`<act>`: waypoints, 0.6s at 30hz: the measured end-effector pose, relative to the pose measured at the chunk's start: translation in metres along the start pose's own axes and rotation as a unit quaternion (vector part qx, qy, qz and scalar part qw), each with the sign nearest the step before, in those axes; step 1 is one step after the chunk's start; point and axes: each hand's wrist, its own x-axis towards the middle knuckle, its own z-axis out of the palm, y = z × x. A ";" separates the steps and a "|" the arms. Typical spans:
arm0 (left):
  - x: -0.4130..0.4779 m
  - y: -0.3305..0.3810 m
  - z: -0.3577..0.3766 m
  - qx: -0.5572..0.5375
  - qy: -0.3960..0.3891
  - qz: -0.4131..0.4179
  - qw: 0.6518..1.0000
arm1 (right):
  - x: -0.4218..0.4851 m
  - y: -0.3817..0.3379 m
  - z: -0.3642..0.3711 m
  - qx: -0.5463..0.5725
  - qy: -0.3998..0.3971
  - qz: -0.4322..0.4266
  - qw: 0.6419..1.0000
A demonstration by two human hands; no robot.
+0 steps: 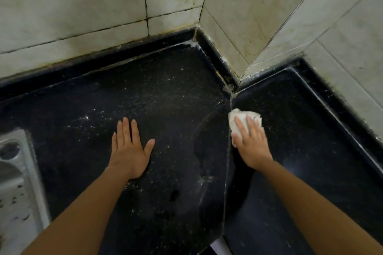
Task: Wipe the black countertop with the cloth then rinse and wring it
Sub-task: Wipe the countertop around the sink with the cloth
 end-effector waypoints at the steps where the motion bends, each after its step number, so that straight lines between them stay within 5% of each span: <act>1: 0.001 0.000 -0.001 -0.001 -0.005 -0.001 1.000 | 0.012 -0.002 -0.005 0.026 -0.001 0.034 0.999; 9: 0.002 0.002 -0.005 -0.011 -0.028 -0.002 1.000 | 0.059 -0.062 -0.010 0.092 0.023 0.138 0.986; 18: -0.001 0.006 -0.011 -0.008 -0.046 -0.008 0.999 | 0.035 -0.136 0.006 0.025 -0.009 -0.067 0.997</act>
